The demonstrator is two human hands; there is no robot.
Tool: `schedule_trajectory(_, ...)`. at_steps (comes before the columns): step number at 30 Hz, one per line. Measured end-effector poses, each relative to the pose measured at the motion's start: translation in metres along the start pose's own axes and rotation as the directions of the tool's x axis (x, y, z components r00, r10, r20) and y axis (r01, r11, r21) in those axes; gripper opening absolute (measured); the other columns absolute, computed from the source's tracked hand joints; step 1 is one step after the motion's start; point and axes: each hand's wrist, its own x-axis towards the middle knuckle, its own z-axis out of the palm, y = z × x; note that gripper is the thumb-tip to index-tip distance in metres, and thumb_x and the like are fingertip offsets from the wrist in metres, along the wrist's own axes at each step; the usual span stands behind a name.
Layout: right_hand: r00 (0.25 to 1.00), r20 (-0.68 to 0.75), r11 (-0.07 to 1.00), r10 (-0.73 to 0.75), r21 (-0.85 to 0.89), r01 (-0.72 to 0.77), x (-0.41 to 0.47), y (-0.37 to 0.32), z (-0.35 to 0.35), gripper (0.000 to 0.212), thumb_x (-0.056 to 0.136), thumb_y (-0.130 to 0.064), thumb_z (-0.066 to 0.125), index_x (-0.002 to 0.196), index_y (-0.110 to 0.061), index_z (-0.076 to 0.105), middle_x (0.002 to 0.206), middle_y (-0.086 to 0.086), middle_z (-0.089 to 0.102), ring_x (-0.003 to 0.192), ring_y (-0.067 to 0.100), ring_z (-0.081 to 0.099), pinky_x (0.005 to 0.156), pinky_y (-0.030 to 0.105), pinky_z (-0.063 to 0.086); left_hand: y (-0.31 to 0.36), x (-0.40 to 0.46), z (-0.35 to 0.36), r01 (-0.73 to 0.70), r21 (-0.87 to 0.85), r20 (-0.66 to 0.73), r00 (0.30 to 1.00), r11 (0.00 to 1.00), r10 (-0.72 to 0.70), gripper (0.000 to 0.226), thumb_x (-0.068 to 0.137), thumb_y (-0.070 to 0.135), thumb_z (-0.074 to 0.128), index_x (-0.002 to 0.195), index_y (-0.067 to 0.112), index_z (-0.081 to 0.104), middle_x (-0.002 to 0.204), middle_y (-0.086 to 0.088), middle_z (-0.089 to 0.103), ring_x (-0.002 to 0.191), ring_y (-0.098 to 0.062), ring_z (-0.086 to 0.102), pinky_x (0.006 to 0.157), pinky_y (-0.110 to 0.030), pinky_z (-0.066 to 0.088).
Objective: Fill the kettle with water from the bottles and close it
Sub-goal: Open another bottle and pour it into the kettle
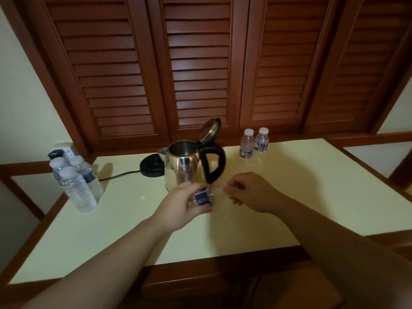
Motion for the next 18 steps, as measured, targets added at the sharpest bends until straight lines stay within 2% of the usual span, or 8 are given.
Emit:
schedule_trajectory(3, 0.999, -0.015, 0.996, 0.042, -0.078, -0.043, -0.002, 0.017, -0.017, 0.03, 0.1, -0.047, 0.06, 0.088, -0.021, 0.069, 0.077, -0.003, 0.071, 0.066, 0.009, 0.066, 0.065, 0.025, 0.052, 0.014, 0.012, 0.019, 0.025, 0.014, 0.016, 1.0, 1.0, -0.025, 0.059, 0.083, 0.053, 0.079, 0.137, 0.041, 0.059, 0.115, 0.017, 0.063, 0.104, -0.003, 0.062, 0.092, -0.031, 0.055)
schedule_trajectory(5, 0.999, 0.026, 1.0, 0.028, -0.009, -0.027, -0.005, 0.029, -0.033, 0.017, 0.096, -0.04, 0.07, 0.104, -0.024, 0.07, 0.085, -0.006, 0.072, 0.072, 0.013, 0.069, 0.066, 0.026, 0.058, 0.024, 0.02, 0.027, 0.044, 0.006, 0.022, 0.999, 0.999, -0.044, 0.059, 0.084, 0.052, 0.08, 0.138, 0.042, 0.058, 0.117, 0.019, 0.062, 0.105, -0.002, 0.062, 0.092, -0.029, 0.055)
schedule_trajectory(7, 0.997, 0.078, 1.0, 0.009, 0.024, -0.011, -0.008, 0.041, -0.048, 0.022, 0.093, -0.033, 0.075, 0.114, -0.025, 0.07, 0.092, -0.007, 0.072, 0.079, 0.014, 0.071, 0.068, 0.025, 0.061, 0.034, 0.028, 0.034, 0.046, 0.004, 0.042, 0.998, 0.999, -0.047, 0.058, 0.085, 0.051, 0.079, 0.138, 0.041, 0.059, 0.115, 0.019, 0.062, 0.103, -0.002, 0.061, 0.091, -0.029, 0.055)
schedule_trajectory(9, 0.997, 0.071, 1.0, -0.003, -0.019, 0.005, -0.011, 0.051, -0.059, 0.018, 0.097, -0.037, 0.07, 0.105, -0.021, 0.071, 0.087, -0.006, 0.072, 0.073, 0.009, 0.07, 0.064, 0.021, 0.058, 0.045, 0.037, 0.042, 0.04, 0.014, 0.048, 0.998, 0.999, -0.041, 0.058, 0.084, 0.051, 0.079, 0.138, 0.04, 0.059, 0.113, 0.015, 0.062, 0.101, -0.004, 0.061, 0.09, -0.031, 0.054)
schedule_trajectory(12, 1.0, -0.009, 0.994, -0.016, -0.108, 0.015, -0.009, 0.059, -0.072, 0.038, 0.102, -0.046, 0.056, 0.086, -0.014, 0.068, 0.073, -0.003, 0.068, 0.064, 0.009, 0.065, 0.061, 0.019, 0.049, 0.061, 0.052, 0.056, 0.049, -0.003, -0.006, 0.999, 0.999, -0.049, 0.058, 0.083, 0.049, 0.081, 0.137, 0.037, 0.06, 0.114, 0.014, 0.062, 0.102, -0.004, 0.062, 0.091, -0.027, 0.052)
schedule_trajectory(16, 0.987, -0.143, 0.991, -0.07, -0.121, 0.052, -0.003, 0.076, -0.09, 0.056, 0.1, -0.057, 0.051, 0.074, -0.009, 0.062, 0.069, 0.009, 0.059, 0.07, 0.025, 0.059, 0.066, 0.037, 0.044, 0.076, 0.075, 0.073, 0.099, -0.084, -0.041, 0.994, 0.991, -0.103, 0.053, 0.078, 0.053, 0.081, 0.126, 0.042, 0.061, 0.115, 0.016, 0.066, 0.105, -0.002, 0.064, 0.091, -0.025, 0.053)
schedule_trajectory(18, 0.988, -0.15, 0.996, -0.038, -0.088, 0.025, -0.003, 0.086, -0.101, 0.052, 0.099, -0.062, 0.048, 0.074, -0.018, 0.06, 0.071, 0.004, 0.06, 0.07, 0.021, 0.058, 0.068, 0.035, 0.044, 0.082, 0.087, 0.081, 0.144, -0.148, -0.061, 0.986, 0.978, -0.155, 0.048, 0.073, 0.056, 0.081, 0.115, 0.049, 0.059, 0.114, 0.014, 0.065, 0.103, -0.002, 0.064, 0.087, -0.024, 0.052)
